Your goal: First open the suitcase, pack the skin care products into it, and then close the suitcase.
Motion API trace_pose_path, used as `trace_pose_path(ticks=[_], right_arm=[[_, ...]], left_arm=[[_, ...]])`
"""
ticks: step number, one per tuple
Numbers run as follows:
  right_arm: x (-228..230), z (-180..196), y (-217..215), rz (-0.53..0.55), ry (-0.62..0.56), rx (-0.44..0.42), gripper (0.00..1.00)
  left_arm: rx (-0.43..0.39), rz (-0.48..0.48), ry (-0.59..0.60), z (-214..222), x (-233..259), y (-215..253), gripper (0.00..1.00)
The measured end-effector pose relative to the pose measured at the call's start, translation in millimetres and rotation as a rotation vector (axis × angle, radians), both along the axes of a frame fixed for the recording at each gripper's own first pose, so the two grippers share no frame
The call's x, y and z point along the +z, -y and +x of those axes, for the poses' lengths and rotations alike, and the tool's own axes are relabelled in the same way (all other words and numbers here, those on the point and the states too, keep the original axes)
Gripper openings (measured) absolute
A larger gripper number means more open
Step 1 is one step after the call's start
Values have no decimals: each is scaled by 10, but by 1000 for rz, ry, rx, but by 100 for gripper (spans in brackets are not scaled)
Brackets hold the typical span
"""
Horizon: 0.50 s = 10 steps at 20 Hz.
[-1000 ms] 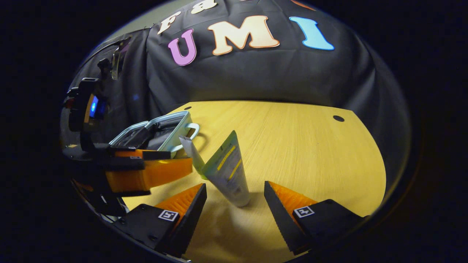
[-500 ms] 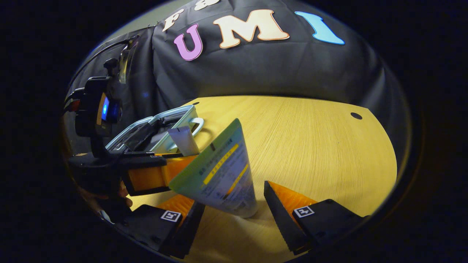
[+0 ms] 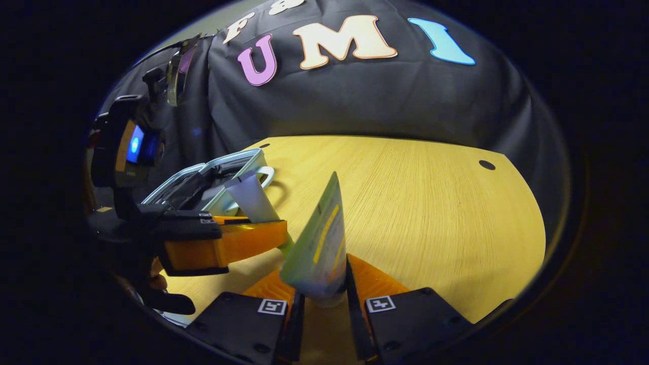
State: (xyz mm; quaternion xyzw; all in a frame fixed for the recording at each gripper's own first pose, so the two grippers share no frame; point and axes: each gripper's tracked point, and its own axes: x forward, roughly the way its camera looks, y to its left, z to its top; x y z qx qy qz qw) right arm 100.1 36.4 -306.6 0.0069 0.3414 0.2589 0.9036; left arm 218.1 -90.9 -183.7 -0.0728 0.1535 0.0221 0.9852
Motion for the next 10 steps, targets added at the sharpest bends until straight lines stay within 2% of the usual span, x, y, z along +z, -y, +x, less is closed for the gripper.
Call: trace_pose_path(ticks=[2,5,6,8,10], right_arm=[[8,9,15,-21,-3,-14,42],[6,-36,28,-37,-32,-43,36],[20,-56,29,-39,-42,-52,39],[65,-128,13,-42,-67,-62,35],[110,-187,8,-54,-94,-79,38]], left_arm=[[-7,-8,-6,-85,116,17,19],[10,-3,6,-264,405,-122,18],[24,-14,9,-349,530,-208,18],[49,-32,17,-513,781,-399,18],[85,-25,22,-669,1004,-727,18]])
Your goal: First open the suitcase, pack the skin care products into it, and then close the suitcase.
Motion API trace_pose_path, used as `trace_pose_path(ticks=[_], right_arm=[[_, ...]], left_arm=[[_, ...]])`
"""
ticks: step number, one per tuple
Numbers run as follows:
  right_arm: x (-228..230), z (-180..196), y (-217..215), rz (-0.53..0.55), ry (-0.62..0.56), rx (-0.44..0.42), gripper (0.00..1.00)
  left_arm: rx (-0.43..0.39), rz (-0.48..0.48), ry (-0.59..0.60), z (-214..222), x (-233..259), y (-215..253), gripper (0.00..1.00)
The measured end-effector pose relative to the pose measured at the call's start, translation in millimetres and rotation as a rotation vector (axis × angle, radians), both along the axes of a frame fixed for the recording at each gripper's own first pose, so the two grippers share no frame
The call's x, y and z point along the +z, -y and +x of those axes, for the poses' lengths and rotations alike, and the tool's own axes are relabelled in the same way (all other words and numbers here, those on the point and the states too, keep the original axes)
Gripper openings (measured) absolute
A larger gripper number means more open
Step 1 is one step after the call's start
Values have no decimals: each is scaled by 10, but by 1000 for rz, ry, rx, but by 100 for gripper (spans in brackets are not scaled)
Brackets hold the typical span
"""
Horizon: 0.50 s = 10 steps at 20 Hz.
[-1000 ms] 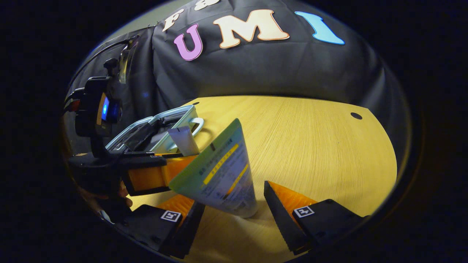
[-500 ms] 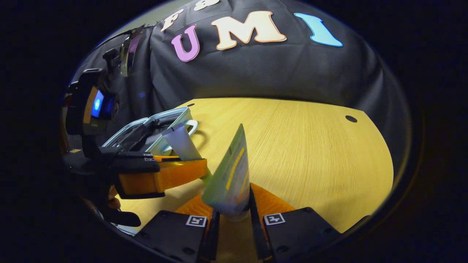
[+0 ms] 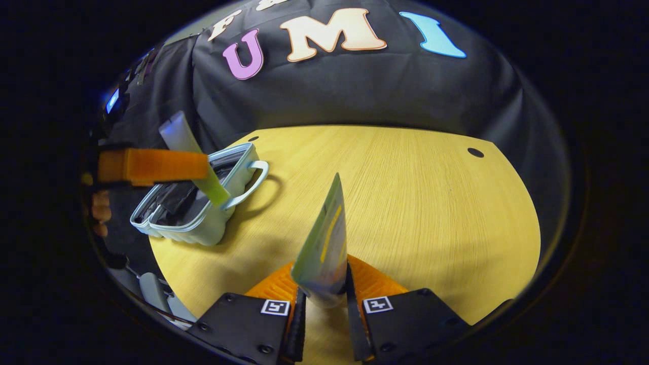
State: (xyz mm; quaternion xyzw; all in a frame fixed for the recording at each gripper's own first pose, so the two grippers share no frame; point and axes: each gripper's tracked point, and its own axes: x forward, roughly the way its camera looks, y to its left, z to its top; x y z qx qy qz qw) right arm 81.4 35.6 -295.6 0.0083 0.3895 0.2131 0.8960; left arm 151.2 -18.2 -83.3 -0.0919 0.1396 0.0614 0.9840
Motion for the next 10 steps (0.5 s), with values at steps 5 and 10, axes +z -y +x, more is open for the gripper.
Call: trace_pose_path(ticks=[5,10], right_arm=[[269,-61,-178,8,-23,-45,35],[618,4,-628,-19,-8,19,34]], left_arm=[[96,-12,-68,-407,102,-843,18],[145,-32,-238,-563,-375,-1408,18]])
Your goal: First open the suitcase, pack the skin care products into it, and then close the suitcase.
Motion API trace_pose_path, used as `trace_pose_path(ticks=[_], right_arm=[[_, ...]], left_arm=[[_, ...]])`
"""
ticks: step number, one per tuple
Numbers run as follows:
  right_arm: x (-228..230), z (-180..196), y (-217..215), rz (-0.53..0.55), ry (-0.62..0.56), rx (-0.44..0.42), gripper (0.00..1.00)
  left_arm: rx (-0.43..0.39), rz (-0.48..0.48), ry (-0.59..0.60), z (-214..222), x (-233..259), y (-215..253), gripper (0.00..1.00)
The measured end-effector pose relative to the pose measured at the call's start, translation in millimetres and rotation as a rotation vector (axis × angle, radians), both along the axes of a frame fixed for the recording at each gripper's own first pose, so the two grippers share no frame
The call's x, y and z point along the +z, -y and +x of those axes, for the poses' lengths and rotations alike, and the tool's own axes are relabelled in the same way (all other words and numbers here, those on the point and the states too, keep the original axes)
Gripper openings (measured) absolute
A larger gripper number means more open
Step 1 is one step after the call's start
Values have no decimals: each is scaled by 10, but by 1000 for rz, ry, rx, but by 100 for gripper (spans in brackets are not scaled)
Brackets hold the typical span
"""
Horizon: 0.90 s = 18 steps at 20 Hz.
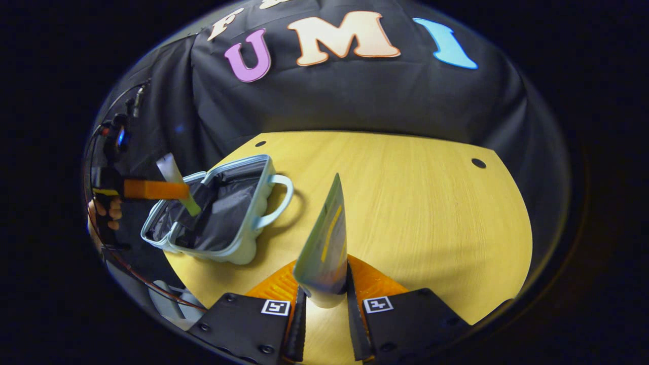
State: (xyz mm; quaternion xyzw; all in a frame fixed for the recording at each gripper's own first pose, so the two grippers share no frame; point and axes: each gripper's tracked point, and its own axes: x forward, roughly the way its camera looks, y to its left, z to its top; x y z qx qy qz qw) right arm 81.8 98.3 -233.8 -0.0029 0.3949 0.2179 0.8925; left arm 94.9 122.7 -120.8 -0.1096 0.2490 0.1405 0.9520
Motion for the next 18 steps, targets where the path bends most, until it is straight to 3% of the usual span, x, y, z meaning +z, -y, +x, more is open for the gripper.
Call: trace_pose_path(ticks=[4,6,8,14,15,16,18], right_arm=[[327,64,-622,28,24,92,38],[404,100,-959,34,22,149,34],[425,133,-1298,47,5,204,38],[54,-30,-1992,76,-162,284,34],[-35,-32,-2013,57,-176,289,34],[-101,-39,-2051,40,-190,293,38],[-220,-61,-2127,22,-219,304,34]], left_arm=[[24,-23,-161,-30,-509,-231,19],[33,-77,-217,-56,-671,-227,18],[52,-130,-267,-95,-805,-253,18],[100,-164,-285,-167,-869,-390,22],[100,-169,-276,-171,-849,-382,15],[112,-167,-270,-190,-811,-391,30],[110,-170,-242,-251,-707,-378,51]])
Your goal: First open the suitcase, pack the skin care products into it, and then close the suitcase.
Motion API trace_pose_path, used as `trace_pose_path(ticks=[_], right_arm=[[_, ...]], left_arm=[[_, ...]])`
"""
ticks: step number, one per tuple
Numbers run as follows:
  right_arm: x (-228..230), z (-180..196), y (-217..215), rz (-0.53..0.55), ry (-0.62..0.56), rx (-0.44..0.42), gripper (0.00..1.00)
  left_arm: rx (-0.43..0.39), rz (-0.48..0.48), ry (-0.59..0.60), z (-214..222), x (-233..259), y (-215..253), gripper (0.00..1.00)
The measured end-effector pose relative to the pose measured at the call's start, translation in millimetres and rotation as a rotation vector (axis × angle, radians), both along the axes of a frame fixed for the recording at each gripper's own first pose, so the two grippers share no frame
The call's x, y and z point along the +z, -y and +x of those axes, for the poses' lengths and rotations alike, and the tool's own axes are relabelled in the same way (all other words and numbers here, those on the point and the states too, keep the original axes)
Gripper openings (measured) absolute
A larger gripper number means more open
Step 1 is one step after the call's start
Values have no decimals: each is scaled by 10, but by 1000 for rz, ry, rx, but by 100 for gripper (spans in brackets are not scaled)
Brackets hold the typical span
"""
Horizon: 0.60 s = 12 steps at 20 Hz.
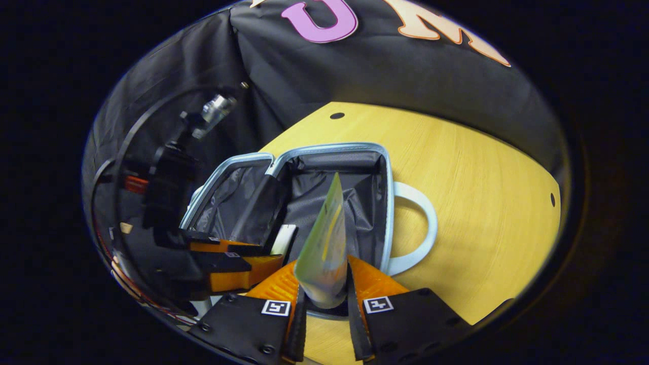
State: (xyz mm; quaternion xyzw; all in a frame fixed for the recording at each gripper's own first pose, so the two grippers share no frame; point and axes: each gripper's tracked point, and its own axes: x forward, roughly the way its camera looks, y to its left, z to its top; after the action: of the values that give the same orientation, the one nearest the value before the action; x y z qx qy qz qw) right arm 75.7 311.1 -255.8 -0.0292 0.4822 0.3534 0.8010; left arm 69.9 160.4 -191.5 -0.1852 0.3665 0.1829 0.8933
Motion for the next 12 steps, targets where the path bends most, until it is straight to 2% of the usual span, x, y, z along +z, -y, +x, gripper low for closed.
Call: trace_pose_path(ticks=[2,3,4,5,6,7,10,11,12], right_arm=[[-97,6,-40,-23,-9,9,34],[-120,19,-44,-36,-5,8,34],[-130,15,-46,-41,1,6,39],[-112,-33,-74,-30,3,-1,39],[-67,-9,-94,-14,5,-14,35],[-47,32,-162,7,7,-23,41],[159,119,-292,102,55,-45,87],[258,157,-313,125,86,-54,98],[348,195,-315,146,118,-64,98]], left_arm=[[-2,2,38,-83,161,-5,58],[8,8,60,-137,256,-32,55],[28,16,86,-191,361,-76,68],[45,21,114,-258,467,-129,74],[66,32,132,-321,541,-212,85],[80,33,150,-404,614,-255,96],[114,10,195,-584,719,-454,96],[127,10,209,-646,752,-550,96],[144,9,216,-718,767,-651,96]])
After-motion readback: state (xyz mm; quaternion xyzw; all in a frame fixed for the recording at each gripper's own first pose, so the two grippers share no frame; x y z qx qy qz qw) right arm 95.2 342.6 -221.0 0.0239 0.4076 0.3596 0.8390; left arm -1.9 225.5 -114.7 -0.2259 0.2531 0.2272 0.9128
